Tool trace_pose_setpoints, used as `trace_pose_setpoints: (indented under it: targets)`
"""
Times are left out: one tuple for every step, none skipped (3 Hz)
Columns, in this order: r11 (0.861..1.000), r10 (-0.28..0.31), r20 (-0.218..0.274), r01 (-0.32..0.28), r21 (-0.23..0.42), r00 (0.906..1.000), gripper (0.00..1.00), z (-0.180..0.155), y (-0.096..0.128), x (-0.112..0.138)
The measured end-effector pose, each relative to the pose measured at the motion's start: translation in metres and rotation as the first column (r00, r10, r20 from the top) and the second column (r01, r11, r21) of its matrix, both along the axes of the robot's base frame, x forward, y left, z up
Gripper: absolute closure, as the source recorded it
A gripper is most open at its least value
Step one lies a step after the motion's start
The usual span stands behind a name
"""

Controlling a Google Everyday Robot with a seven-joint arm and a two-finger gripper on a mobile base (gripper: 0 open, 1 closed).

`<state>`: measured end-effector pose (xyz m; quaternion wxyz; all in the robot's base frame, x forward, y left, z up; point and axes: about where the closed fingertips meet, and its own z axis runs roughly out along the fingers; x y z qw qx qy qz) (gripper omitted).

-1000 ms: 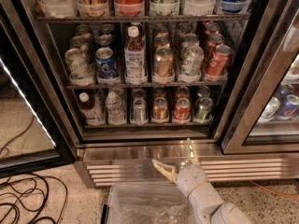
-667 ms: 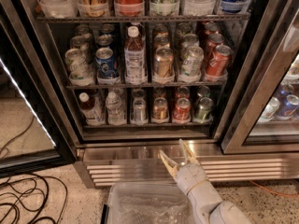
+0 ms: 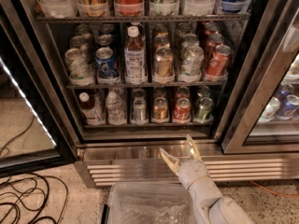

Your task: Pick coke can from bottom shelf of fridge

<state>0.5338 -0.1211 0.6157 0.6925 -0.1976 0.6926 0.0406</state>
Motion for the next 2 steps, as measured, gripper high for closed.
trace_pose_setpoints:
  targets:
    - [1.0, -0.023, -0.006, 0.023, -0.001, 0.9997, 0.14, -0.0018, -0.006, 0.0093]
    - [0.999, -0.037, 0.001, 0.037, 0.003, 0.9993, 0.15, 0.0, -0.0088, 0.0189]
